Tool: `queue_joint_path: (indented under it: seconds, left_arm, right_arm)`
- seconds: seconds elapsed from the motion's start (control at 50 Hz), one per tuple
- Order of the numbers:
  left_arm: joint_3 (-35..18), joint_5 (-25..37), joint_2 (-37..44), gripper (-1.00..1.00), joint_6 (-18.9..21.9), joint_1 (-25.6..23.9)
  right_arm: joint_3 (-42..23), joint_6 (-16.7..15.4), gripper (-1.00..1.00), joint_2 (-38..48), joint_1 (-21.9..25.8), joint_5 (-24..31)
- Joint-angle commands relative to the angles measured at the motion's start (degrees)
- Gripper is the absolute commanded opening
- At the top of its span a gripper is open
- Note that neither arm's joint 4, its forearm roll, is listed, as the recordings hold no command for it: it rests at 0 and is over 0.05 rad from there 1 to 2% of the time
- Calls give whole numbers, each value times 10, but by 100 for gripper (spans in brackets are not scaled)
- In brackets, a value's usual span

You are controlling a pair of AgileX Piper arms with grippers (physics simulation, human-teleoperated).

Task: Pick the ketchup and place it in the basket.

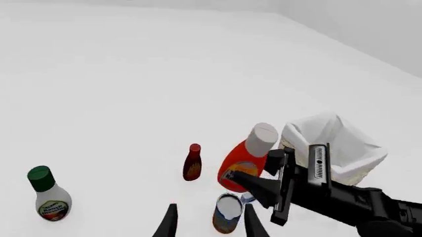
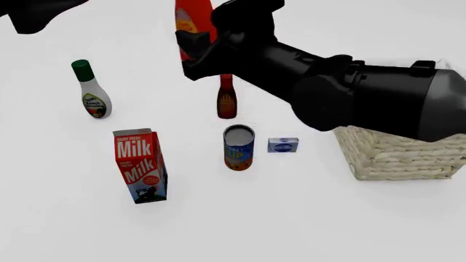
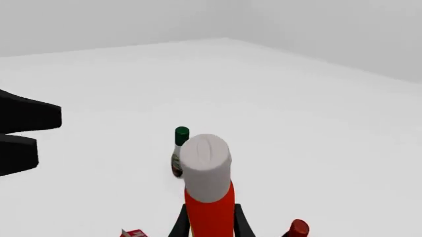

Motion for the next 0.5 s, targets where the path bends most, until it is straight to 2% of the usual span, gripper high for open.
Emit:
queue_joint_path:
  seconds: [0.02,0.26,0.34,0.44,0.5]
  left_arm:
    - [47,-38,-26,100,-24,65]
    - [107,-92,-54,100,-63,118]
    - [125,-109,-62,100,-65,125]
    - [174,-167,-71,100,-65,177]
    - [192,-185,-74,100,-67,184]
  right_arm:
    - [9,25,-100,-40,-48,9]
    - [33,27,-100,-85,-93,22]
    - [41,28,-100,-99,-106,24]
    - [57,27,-100,-120,-131,29]
    - [58,29,-100,-124,-143,31]
